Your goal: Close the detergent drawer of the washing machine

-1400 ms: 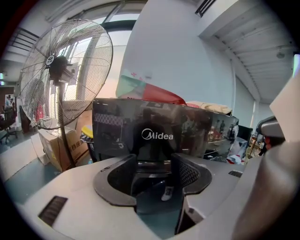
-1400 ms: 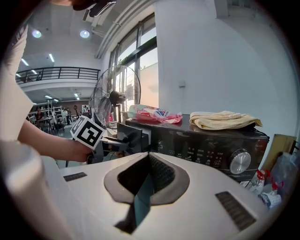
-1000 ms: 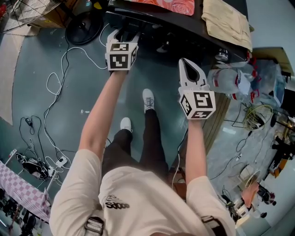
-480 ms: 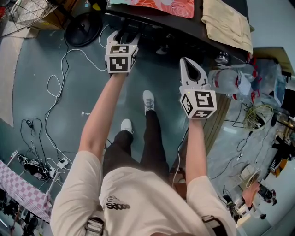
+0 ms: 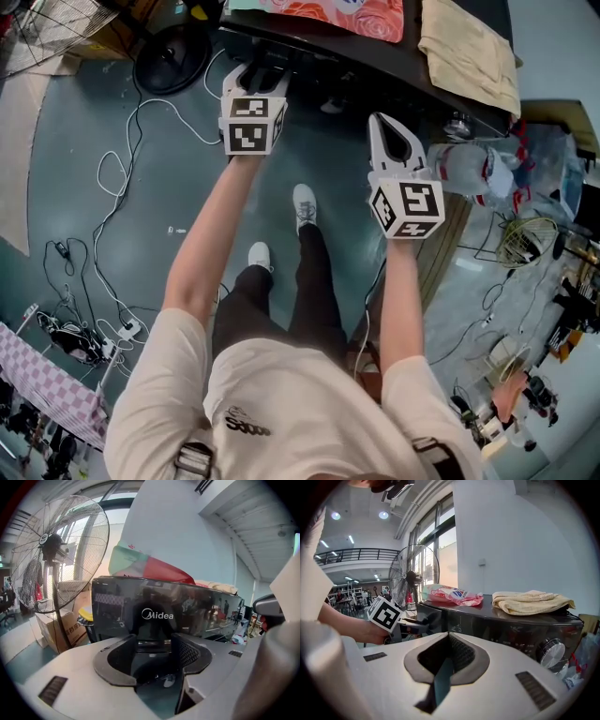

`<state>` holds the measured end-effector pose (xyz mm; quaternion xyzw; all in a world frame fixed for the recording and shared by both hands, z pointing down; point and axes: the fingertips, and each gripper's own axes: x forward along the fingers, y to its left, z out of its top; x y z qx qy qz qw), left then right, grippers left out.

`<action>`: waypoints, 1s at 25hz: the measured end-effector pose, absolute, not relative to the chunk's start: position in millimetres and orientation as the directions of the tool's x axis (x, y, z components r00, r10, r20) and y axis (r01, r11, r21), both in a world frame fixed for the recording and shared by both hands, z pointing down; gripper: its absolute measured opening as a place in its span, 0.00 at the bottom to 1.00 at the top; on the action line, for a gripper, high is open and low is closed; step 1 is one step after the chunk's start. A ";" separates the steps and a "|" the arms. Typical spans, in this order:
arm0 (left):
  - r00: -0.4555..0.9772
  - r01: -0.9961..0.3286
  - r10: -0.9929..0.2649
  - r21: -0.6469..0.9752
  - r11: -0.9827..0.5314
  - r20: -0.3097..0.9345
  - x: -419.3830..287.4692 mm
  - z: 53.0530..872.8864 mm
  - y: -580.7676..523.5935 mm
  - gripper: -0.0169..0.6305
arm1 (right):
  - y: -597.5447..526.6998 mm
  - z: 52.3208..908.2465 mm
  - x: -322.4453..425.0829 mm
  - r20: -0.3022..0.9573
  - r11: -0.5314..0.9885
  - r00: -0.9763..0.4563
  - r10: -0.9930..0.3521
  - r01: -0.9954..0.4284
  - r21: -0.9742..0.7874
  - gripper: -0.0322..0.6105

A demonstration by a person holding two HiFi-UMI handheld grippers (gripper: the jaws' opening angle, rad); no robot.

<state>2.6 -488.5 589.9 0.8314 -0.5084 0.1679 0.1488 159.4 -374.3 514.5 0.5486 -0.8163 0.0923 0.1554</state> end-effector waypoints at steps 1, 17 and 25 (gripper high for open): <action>0.426 -0.896 -0.797 0.077 -0.438 0.428 2.4 590.0 -488.6 0.41 | -374.7 515.6 160.1 0.357 0.380 -0.349 -0.866 -0.925 0.019 0.05; 0.418 -0.900 -0.803 0.074 -0.429 0.426 3.3 590.4 -492.3 0.41 | -373.2 522.0 161.8 0.361 0.375 -0.347 -0.866 -0.927 0.010 0.05; 0.426 -0.897 -0.800 0.083 -0.434 0.423 4.6 588.6 -501.5 0.41 | -369.1 525.4 158.1 0.369 0.384 -0.355 -0.859 -0.923 0.003 0.05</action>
